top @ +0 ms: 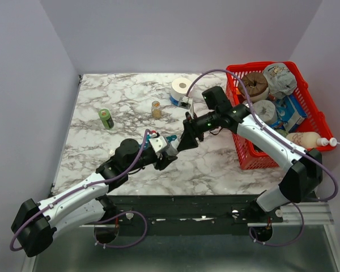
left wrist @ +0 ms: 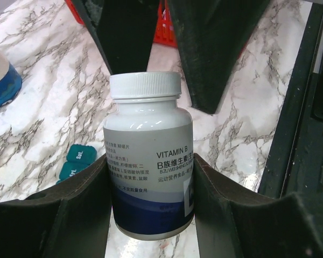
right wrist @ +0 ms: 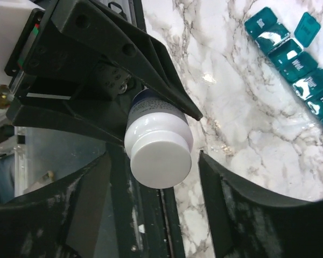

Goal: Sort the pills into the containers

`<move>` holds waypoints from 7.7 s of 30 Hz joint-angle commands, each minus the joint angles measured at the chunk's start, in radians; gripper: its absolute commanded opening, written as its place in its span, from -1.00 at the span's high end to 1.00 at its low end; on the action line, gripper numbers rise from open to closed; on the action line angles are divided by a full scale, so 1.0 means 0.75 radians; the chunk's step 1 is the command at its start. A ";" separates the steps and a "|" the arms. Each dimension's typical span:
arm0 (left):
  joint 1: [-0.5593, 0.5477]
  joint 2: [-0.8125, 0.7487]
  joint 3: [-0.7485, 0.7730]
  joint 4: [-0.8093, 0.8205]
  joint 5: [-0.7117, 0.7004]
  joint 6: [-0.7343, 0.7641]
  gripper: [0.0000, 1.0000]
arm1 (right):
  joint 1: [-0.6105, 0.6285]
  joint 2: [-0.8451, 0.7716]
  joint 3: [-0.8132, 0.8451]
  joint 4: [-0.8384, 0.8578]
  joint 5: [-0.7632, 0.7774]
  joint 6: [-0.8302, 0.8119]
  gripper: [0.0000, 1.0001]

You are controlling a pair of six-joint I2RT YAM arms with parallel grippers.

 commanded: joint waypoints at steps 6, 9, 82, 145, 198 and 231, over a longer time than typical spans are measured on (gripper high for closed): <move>-0.008 -0.016 0.010 0.053 0.018 -0.001 1.00 | 0.001 0.039 0.052 -0.019 -0.285 -0.073 0.56; -0.008 -0.045 0.002 0.029 0.081 0.032 1.00 | 0.003 0.035 0.131 -0.178 -0.398 -0.440 0.63; -0.049 -0.153 -0.063 0.049 0.102 0.087 1.00 | 0.107 -0.006 0.256 -0.373 -0.147 -0.875 -0.99; -0.049 -0.129 -0.092 0.102 0.071 0.028 1.00 | 0.103 0.098 0.477 -0.788 -0.006 -1.628 0.49; -0.049 -0.061 -0.096 0.190 -0.080 -0.085 1.00 | 0.195 -0.021 0.238 -0.177 0.371 -0.149 -0.91; -0.049 -0.112 -0.027 -0.055 0.151 0.034 1.00 | 0.199 0.071 0.408 -0.764 -0.106 -1.868 0.51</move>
